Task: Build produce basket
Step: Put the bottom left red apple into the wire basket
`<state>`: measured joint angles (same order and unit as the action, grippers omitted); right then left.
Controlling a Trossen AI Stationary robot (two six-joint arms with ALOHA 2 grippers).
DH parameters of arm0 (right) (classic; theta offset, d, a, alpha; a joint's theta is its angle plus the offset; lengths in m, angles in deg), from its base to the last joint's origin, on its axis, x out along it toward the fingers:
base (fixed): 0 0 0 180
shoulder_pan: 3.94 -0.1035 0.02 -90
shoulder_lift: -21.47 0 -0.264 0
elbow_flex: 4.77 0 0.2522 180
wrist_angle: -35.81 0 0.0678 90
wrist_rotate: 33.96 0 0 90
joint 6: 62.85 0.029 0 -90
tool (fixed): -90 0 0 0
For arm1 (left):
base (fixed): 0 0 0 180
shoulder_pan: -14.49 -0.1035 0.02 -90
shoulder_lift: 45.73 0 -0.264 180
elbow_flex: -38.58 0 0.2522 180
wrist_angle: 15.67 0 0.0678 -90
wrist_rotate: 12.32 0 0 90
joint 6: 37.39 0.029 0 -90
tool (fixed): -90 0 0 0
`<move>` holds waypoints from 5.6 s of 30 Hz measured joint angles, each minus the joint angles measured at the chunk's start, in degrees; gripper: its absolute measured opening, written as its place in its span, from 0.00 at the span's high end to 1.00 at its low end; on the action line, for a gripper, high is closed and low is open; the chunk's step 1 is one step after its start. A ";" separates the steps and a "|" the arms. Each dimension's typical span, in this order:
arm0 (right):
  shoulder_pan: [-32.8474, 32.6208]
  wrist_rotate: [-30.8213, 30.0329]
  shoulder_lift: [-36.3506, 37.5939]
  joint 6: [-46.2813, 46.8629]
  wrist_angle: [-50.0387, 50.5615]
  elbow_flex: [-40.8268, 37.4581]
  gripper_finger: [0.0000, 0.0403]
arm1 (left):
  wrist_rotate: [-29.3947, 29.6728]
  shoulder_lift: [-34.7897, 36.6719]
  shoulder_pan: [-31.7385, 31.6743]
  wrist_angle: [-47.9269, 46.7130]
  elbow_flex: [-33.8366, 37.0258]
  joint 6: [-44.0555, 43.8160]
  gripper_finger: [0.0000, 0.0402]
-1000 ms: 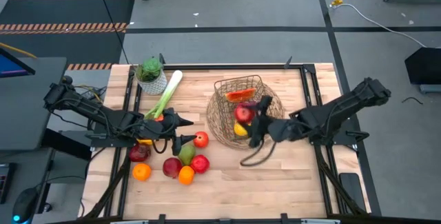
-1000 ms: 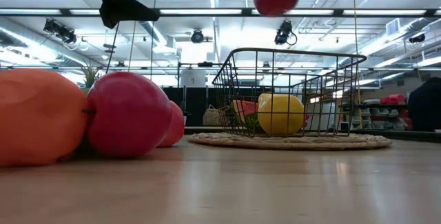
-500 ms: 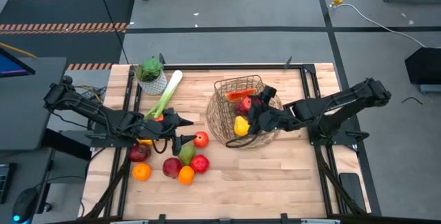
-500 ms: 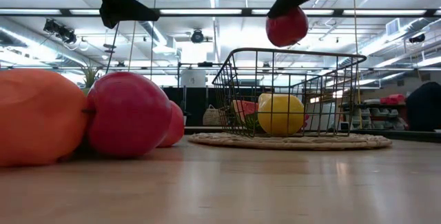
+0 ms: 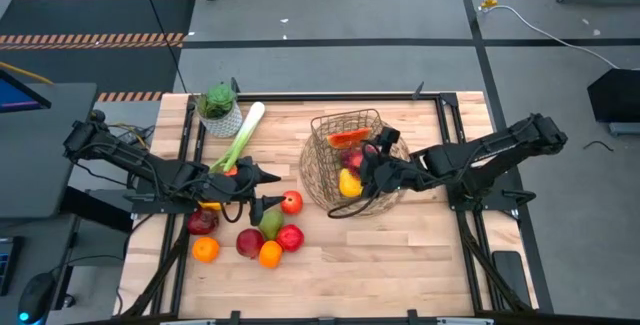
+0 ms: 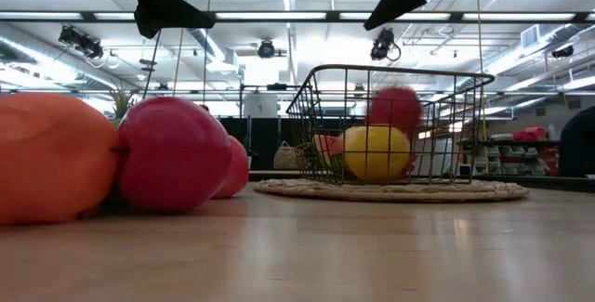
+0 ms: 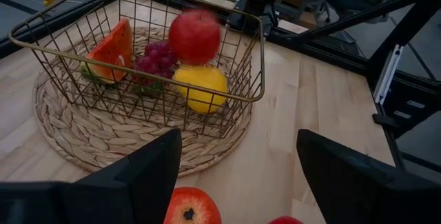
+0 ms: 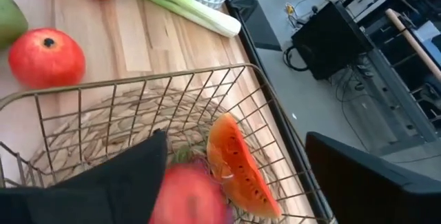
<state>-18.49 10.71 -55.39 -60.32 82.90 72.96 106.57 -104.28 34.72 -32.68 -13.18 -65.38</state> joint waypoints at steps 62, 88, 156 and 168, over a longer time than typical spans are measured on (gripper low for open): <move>-6.53 34.39 -42.77 -1.92 -74.55 0.04 0.07 | 10.10 0.48 4.13 -0.35 -0.01 -0.89 0.27; -3.67 31.45 -51.62 -6.52 -82.43 2.75 0.07 | 10.01 0.46 4.48 -0.50 0.00 -0.94 0.27; -0.55 -7.17 -4.99 13.26 -3.77 2.67 0.14 | 14.32 -0.44 15.65 27.01 -0.02 22.43 0.27; 0.92 1.95 -6.57 11.87 4.59 2.64 0.12 | 14.25 -0.39 15.63 26.47 -0.02 22.36 0.27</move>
<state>-17.57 12.66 -61.96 -48.45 87.49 75.60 120.82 -104.67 50.35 -6.21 -13.20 -43.01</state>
